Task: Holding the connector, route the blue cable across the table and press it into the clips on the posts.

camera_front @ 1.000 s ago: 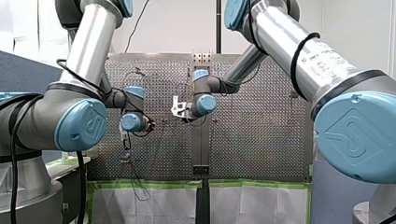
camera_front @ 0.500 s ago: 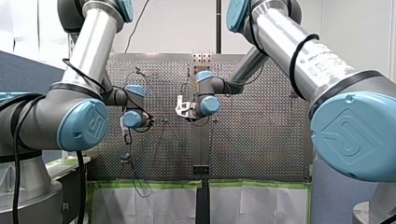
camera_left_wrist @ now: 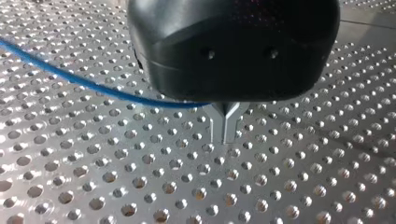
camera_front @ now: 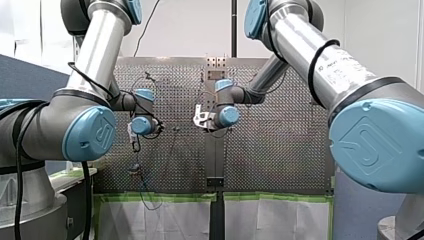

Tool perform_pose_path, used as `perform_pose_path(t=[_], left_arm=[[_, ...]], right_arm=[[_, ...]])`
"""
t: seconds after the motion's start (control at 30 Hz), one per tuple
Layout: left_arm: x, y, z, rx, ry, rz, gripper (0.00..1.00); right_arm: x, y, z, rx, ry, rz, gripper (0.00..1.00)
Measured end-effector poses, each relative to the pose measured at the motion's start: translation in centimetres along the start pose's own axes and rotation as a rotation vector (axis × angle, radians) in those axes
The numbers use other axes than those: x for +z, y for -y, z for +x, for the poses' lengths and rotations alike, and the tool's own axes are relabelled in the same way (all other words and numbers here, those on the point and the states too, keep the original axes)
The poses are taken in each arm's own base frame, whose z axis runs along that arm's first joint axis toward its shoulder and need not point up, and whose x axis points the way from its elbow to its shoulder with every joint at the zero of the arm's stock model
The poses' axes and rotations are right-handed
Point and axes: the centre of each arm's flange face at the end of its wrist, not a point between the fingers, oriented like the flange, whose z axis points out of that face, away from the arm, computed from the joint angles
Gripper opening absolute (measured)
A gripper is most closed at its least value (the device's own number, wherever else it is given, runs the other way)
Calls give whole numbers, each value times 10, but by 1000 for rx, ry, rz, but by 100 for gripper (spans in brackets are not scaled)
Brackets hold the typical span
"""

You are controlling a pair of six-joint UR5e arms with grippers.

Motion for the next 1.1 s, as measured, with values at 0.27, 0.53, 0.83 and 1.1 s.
perform_pose_path(t=[0.27, 0.53, 0.83, 1.1], left_arm=[[-2, -4, 1, 52, -36, -34, 86], [-12, -3, 7, 124, -103, -75, 100], [-42, 6, 10, 178, -186, -77, 100], [-70, 19, 0, 137, -167, -57, 100]], right_arm=[[2, -12, 2, 3, -3, -14, 0], [3, -18, 4, 4, -3, -20, 0], [4, -25, 5, 3, 0, -24, 0], [4, -28, 5, 1, 0, -28, 0]])
